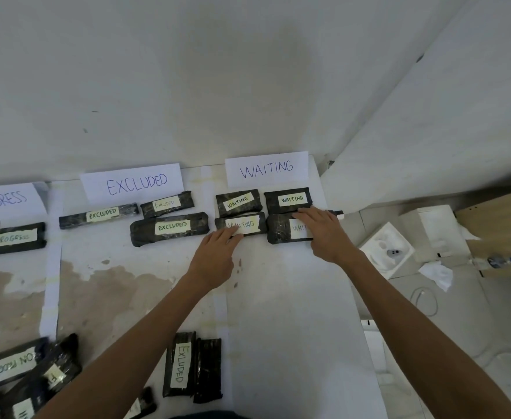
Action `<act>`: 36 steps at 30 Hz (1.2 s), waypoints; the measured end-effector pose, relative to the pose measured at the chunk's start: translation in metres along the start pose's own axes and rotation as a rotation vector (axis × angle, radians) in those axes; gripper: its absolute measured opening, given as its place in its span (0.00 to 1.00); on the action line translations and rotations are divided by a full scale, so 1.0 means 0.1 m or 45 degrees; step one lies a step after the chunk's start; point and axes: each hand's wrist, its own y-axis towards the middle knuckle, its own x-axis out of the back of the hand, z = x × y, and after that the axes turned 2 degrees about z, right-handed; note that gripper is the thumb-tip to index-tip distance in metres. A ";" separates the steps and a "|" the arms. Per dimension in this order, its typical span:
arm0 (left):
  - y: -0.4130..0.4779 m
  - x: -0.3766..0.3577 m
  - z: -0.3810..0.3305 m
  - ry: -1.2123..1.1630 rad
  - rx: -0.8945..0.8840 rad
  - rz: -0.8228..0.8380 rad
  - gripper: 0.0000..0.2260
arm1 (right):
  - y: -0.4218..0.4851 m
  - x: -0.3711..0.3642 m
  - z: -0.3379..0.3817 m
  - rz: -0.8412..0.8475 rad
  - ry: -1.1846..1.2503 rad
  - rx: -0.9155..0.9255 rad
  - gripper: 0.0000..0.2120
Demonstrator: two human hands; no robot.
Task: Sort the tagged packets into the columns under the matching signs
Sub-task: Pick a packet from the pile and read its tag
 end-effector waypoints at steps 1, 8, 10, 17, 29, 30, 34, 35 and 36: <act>-0.01 0.00 0.01 0.006 -0.002 0.005 0.26 | 0.00 0.00 0.00 0.004 -0.005 0.001 0.37; -0.02 0.01 0.01 -0.017 -0.009 0.015 0.25 | 0.02 0.02 -0.01 0.032 0.018 -0.010 0.35; -0.02 0.03 0.01 -0.021 0.004 0.032 0.25 | 0.02 0.03 -0.02 0.026 0.033 -0.003 0.35; -0.14 0.11 -0.08 -0.120 0.034 -0.002 0.23 | -0.15 0.03 0.11 -0.083 0.143 -0.003 0.32; -1.33 -0.07 -0.07 -0.349 0.124 -0.026 0.18 | -0.95 -0.22 1.19 -0.108 0.384 0.028 0.25; -1.45 -0.10 -0.06 -0.370 0.149 -0.030 0.18 | -1.00 -0.26 1.27 -0.096 0.378 0.034 0.25; -1.84 -0.20 0.05 -0.410 0.227 -0.026 0.18 | -1.16 -0.44 1.57 -0.034 0.388 0.049 0.25; -1.91 -0.22 0.07 -0.395 0.242 -0.011 0.19 | -1.19 -0.49 1.64 -0.020 0.388 0.053 0.25; -1.98 -0.25 0.10 -0.382 0.259 0.010 0.20 | -1.22 -0.54 1.70 0.000 0.388 0.052 0.24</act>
